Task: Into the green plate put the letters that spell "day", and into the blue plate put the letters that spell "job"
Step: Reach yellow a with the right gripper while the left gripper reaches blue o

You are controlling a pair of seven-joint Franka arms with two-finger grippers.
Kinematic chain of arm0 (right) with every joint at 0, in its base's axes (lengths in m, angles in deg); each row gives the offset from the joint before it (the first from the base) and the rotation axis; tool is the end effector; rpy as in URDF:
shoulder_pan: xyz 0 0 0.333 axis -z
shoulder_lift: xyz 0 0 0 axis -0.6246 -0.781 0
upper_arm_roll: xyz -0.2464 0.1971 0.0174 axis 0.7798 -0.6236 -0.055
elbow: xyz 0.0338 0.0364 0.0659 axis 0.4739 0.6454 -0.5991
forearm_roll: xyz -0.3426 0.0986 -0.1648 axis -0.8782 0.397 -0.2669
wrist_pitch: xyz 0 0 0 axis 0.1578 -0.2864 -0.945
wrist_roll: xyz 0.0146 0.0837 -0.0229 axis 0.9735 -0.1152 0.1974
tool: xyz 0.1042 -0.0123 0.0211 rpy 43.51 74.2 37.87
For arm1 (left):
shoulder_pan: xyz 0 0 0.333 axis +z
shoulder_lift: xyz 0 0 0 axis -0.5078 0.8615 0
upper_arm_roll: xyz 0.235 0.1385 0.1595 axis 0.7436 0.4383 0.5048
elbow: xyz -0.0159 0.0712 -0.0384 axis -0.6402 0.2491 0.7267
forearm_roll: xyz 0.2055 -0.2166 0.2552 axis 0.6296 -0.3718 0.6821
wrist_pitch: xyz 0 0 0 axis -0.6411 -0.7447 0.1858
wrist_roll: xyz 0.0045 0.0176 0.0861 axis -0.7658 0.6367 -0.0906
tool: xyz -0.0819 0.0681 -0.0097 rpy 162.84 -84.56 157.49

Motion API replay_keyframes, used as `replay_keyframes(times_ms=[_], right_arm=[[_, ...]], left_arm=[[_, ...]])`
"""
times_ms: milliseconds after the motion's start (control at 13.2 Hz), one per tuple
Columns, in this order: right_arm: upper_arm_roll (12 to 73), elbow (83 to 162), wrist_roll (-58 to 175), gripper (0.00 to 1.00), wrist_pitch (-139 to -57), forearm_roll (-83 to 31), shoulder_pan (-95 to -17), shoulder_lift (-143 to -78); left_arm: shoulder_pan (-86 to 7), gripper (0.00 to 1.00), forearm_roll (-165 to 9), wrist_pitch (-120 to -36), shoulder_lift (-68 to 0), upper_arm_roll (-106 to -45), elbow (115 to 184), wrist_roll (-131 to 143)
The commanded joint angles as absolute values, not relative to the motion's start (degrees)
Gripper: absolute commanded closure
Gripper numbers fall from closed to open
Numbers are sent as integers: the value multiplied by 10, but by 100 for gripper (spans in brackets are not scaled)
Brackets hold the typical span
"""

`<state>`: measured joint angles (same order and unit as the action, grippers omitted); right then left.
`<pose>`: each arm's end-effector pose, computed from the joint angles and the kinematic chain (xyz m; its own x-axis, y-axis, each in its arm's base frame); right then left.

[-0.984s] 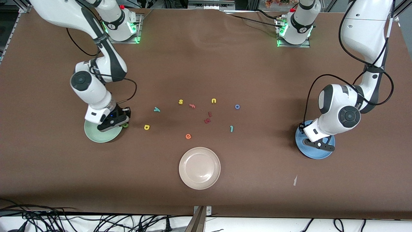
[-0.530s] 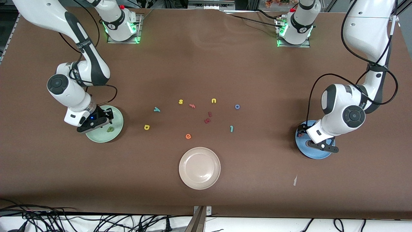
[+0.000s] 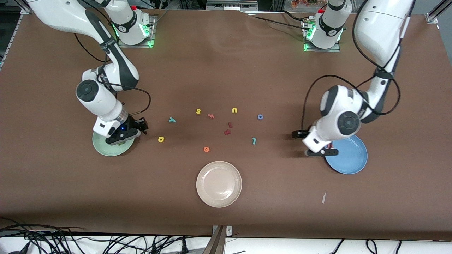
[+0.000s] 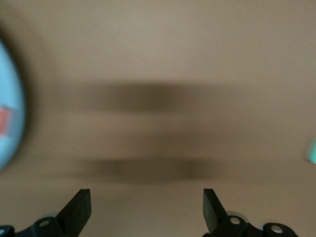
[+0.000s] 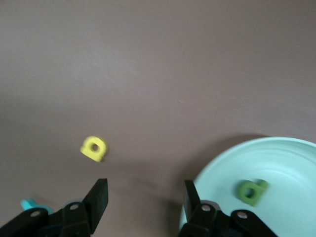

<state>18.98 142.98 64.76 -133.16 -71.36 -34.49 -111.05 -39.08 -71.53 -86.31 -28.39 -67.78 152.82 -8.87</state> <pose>0.5834 0.1421 0.2427 0.9434 0.2970 0.1478 0.3056 -0.9514 -0.0389 0.6027 -0.2018 0.2344 0.9772 0.0789 -0.1972 0.0923 -0.9940 0.0594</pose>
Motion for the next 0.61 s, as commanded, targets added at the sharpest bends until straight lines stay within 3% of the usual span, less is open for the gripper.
replay_keyframes(times_ms=[0, 303, 530], right_arm=[[184, 1389, 715, 30, -1329, -712, -363, -1150], [192, 1369, 843, 30, -1338, -717, -411, -1187], [209, 1371, 859, 30, -1357, -720, -426, -1197]], left_arm=[[-390, 0, -716, -864, -306, -718, 1557, -163], [-442, 2, -676, -906, -348, -741, 1609, -280], [-467, 2, -675, -986, -356, -745, 1656, -321]])
